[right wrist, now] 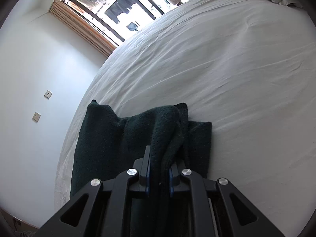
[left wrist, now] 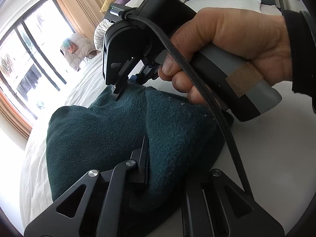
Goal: Fold small clothes
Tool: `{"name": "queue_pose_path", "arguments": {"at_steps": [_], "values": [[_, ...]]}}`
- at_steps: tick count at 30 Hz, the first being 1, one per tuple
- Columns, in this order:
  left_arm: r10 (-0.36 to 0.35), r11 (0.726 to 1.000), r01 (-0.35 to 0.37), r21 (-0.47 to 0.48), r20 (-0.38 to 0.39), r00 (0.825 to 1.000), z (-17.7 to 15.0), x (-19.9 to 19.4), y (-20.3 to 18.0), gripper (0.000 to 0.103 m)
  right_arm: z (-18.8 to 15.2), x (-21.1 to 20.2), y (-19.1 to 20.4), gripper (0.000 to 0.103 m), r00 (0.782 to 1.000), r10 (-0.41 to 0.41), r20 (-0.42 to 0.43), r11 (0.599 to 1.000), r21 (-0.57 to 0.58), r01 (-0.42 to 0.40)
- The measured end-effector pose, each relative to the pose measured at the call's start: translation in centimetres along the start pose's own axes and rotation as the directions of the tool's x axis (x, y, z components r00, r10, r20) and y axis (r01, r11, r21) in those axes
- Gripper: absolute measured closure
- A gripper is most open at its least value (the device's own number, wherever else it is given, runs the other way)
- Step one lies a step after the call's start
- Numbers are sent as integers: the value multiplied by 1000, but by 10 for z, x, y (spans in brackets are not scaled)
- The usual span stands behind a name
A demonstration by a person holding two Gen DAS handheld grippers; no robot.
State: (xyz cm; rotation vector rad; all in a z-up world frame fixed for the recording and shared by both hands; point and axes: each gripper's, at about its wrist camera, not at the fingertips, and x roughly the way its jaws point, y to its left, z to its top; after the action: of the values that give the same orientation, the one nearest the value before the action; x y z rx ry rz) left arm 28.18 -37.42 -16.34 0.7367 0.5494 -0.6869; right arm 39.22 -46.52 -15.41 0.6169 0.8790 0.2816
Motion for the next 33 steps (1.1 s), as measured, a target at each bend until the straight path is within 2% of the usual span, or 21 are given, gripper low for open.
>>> {"name": "queue_pose_path", "arguments": {"at_steps": [5,8,10,11,12,13,14,15,16,18,20,23,25,27,29,31,33], "values": [[1,1000,-1,-16,18,1000,6,-1,3,96,9,-10,9,88,1000,-3,17,999,-41,4],[-21,999,21,-37,-4,1000,4,4,-2,96,4,9,-2,88,997,-73,-35,997,-21,73],[-57,996,53,-76,-53,997,2,19,0,91,-2,14,-16,87,999,-34,-28,999,27,35],[-60,995,55,-85,-54,997,0,20,1,91,-3,11,-20,86,1000,-6,-18,998,58,7],[-58,994,54,-90,-42,997,-1,15,4,88,-4,7,-22,78,1000,25,-10,995,93,-23],[-64,994,60,-95,-36,997,-1,12,6,79,-4,5,-22,74,999,41,-9,993,107,-40],[-90,991,86,-105,-34,995,-4,7,8,73,-4,-1,-19,65,999,39,0,994,103,-39],[-108,987,104,-120,-30,994,-7,1,11,49,-6,-10,-16,50,1000,-3,23,996,85,1],[-113,983,109,-145,-16,993,-9,-7,11,25,-8,-20,-15,43,998,-35,48,997,70,32],[-123,975,127,-183,32,992,-20,-30,17,19,-14,-33,-15,40,995,-66,70,995,75,61],[-170,965,176,-193,51,984,-32,-49,20,18,-20,-46,-16,40,990,-116,82,990,95,108],[-207,949,228,-220,113,972,-49,-74,32,18,-36,-66,-9,44,990,-91,111,994,75,83],[-198,944,228,-239,143,970,-49,-83,46,18,-46,-78,3,48,989,-78,123,997,30,75],[-163,940,203,-275,164,973,-56,-89,70,18,-57,-82,22,57,992,-26,124,999,-15,28],[-149,915,194,-355,149,978,-58,-77,101,20,-66,-83,36,62,994,14,111,999,-53,-8],[-155,883,196,-426,130,979,-57,-67,123,45,-77,-73,52,65,997,24,76,994,-111,-15],[-141,869,165,-466,87,986,-58,-55,141,55,-90,-55,59,67,998,-57,21,984,-168,60]]}}
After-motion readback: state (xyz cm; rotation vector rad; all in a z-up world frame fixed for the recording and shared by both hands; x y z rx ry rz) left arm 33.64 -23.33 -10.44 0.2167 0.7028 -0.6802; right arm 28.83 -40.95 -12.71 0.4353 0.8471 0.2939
